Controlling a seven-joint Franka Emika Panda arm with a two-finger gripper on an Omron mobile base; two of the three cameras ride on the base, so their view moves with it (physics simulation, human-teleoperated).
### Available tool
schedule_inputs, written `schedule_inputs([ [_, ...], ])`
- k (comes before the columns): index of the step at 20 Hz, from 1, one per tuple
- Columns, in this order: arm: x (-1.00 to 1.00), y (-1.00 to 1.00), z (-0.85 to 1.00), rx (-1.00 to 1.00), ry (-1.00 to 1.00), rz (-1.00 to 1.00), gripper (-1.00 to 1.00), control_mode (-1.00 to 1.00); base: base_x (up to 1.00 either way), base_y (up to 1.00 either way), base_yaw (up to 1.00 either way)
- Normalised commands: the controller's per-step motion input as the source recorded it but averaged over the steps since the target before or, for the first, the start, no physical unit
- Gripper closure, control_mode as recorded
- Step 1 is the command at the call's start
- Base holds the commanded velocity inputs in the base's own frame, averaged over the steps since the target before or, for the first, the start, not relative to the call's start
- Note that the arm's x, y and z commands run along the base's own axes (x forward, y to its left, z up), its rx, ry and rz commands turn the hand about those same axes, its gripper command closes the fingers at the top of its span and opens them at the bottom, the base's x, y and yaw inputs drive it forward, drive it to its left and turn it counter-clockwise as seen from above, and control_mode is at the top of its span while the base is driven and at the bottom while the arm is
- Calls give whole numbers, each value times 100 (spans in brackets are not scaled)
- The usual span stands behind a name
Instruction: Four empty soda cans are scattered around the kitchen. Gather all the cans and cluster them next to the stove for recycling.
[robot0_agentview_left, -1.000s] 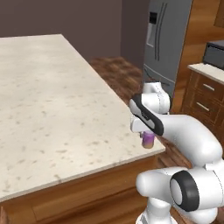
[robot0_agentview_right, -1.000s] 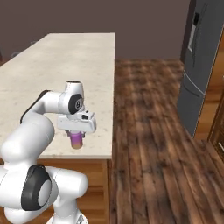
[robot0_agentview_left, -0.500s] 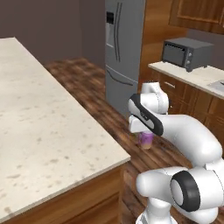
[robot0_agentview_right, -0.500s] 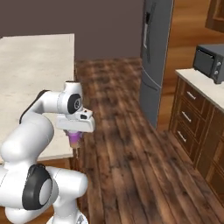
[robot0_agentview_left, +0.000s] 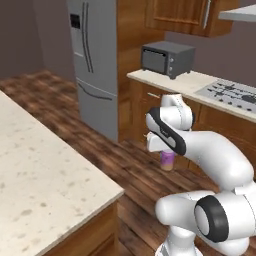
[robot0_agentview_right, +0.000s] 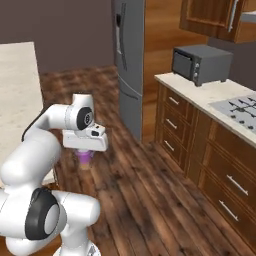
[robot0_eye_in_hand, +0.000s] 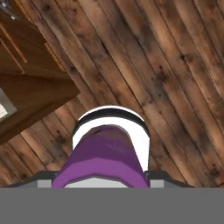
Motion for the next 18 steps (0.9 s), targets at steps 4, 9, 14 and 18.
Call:
schedule_inputs([
  [4, 0, 0, 0, 0, 0, 0, 100, 100, 2, -46, -36],
  [9, 0, 0, 0, 0, 0, 0, 100, 100, 1, -54, -35],
  [14, 0, 0, 0, 0, 0, 0, 100, 100, 0, -59, -33],
  [18, 0, 0, 0, 0, 0, 0, 100, 100, 0, -58, -33],
])
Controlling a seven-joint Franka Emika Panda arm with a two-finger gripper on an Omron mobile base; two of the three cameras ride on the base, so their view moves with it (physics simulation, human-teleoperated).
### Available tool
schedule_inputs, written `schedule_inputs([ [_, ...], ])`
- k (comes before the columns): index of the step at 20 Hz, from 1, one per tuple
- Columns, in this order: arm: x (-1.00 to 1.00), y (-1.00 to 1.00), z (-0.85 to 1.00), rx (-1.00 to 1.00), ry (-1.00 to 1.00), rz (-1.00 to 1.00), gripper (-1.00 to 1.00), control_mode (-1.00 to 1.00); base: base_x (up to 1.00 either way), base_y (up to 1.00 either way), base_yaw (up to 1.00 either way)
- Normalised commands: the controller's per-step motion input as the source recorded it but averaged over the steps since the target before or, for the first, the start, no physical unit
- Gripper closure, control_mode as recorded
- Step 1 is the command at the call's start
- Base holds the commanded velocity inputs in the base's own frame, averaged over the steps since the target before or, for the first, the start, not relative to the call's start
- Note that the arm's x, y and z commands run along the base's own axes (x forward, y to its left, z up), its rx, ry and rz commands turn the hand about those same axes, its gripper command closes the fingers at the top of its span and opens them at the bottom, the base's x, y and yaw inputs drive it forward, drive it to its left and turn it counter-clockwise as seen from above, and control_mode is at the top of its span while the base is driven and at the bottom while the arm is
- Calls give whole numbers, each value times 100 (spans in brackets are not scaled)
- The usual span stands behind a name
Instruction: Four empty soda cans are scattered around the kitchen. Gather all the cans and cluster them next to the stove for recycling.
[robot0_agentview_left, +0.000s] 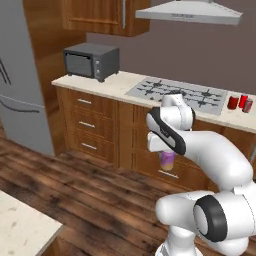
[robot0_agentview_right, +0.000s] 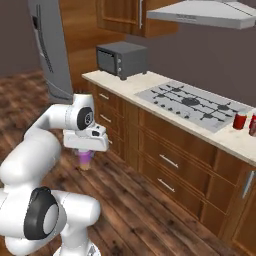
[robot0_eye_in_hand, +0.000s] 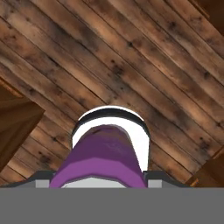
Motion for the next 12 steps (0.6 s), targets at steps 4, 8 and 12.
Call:
schedule_inputs([
  [4, 0, 0, 0, 0, 0, 0, 100, 100, 4, -56, -33],
  [8, 0, 0, 0, 0, 0, 0, 100, 100, 10, -52, -32],
  [12, 0, 0, 0, 0, 0, 0, 100, 100, 23, -40, -30],
])
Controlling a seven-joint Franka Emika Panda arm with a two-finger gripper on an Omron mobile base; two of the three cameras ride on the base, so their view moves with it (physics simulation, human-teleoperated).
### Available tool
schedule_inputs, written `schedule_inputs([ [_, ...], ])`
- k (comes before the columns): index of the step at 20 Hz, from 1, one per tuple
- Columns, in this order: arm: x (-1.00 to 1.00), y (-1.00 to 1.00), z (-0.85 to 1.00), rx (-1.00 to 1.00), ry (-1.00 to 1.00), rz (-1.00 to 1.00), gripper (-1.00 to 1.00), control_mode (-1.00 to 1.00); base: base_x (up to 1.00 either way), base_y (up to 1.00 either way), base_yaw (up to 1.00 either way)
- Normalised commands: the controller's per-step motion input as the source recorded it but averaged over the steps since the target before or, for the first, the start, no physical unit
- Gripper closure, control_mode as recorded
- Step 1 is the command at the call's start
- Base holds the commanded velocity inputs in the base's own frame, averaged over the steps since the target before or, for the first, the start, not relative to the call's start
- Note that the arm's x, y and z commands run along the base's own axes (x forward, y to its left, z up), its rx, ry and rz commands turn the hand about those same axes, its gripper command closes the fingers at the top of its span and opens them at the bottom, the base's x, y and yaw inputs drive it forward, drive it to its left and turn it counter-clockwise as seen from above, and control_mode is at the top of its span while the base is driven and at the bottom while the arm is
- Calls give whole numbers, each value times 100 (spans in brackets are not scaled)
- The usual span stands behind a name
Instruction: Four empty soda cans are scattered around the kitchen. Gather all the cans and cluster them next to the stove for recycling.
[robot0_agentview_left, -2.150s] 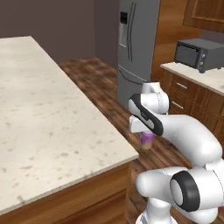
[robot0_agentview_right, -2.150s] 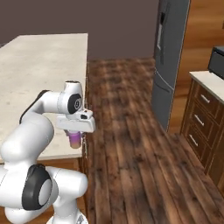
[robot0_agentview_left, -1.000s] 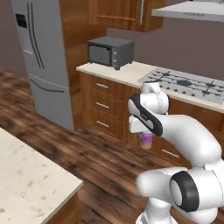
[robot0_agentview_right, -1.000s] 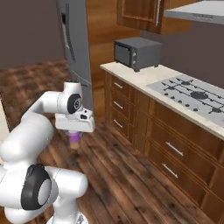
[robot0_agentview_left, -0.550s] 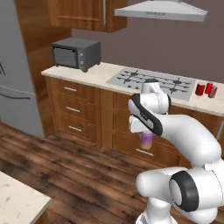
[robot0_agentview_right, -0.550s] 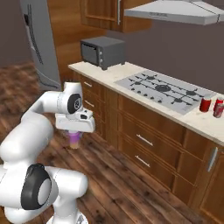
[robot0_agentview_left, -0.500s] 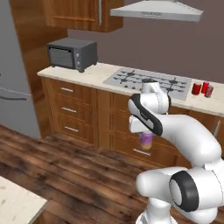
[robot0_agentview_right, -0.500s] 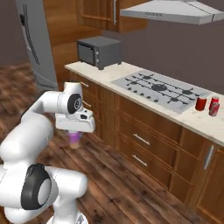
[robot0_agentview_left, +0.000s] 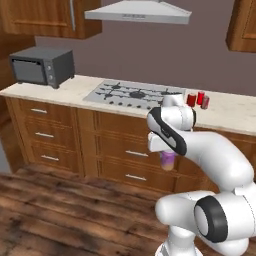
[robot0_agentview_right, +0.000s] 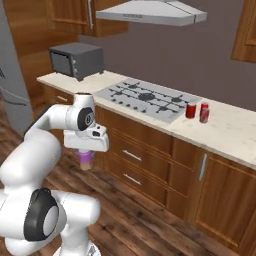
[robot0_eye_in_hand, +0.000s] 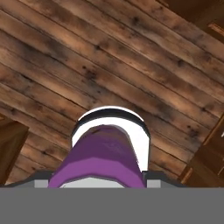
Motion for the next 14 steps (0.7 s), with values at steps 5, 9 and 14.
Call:
schedule_inputs([
  [5, 0, 0, 0, 0, 0, 0, 100, 100, 41, -32, -25],
  [9, 0, 0, 0, 0, 0, 0, 100, 100, 48, -31, -23],
  [14, 0, 0, 0, 0, 0, 0, 100, 100, 47, -31, -23],
])
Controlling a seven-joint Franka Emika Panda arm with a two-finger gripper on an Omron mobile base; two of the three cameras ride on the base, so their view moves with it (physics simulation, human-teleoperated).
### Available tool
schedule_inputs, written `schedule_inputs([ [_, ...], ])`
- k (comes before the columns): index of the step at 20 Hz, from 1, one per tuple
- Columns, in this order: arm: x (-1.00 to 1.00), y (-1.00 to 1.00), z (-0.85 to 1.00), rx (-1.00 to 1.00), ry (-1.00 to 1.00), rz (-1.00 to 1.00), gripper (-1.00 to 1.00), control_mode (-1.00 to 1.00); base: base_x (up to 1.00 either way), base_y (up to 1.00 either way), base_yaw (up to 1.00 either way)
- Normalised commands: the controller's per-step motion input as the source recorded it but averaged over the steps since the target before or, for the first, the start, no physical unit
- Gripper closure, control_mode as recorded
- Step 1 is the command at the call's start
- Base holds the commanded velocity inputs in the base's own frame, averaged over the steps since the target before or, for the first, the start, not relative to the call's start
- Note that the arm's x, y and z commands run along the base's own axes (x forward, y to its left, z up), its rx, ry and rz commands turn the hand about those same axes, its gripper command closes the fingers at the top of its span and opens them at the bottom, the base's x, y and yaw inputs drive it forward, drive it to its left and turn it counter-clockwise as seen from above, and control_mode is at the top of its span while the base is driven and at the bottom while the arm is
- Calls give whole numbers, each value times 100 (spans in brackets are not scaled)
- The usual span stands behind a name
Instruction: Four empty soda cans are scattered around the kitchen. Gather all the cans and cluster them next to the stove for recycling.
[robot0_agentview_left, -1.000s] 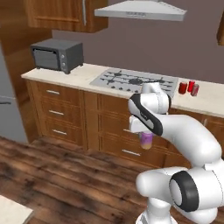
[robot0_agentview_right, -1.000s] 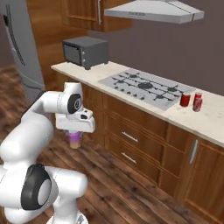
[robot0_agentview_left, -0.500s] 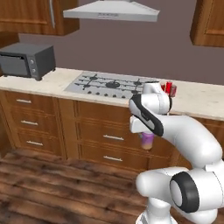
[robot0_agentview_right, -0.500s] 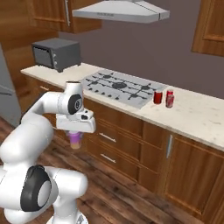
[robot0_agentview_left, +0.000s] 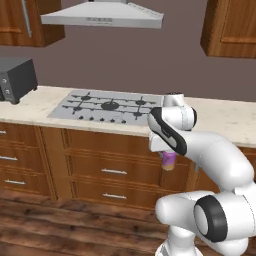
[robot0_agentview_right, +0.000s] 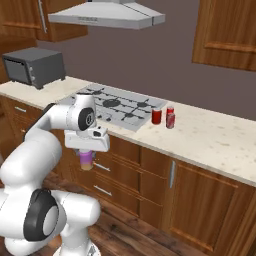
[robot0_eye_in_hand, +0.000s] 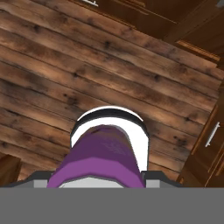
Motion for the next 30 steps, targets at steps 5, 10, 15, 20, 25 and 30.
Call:
schedule_inputs([
  [5, 0, 0, 0, 0, 0, 0, 100, 100, 37, -23, -24],
  [10, 0, 0, 0, 0, 0, 0, 100, 100, 27, -18, -26],
  [15, 0, 0, 0, 0, 0, 0, 100, 100, 29, -9, -25],
  [20, 0, 0, 0, 0, 0, 0, 100, 100, 37, 0, -22],
  [25, 0, 0, 0, 0, 0, 0, 100, 100, 40, 0, -22],
  [30, 0, 0, 0, 0, 0, 0, 100, 100, 48, 0, -20],
])
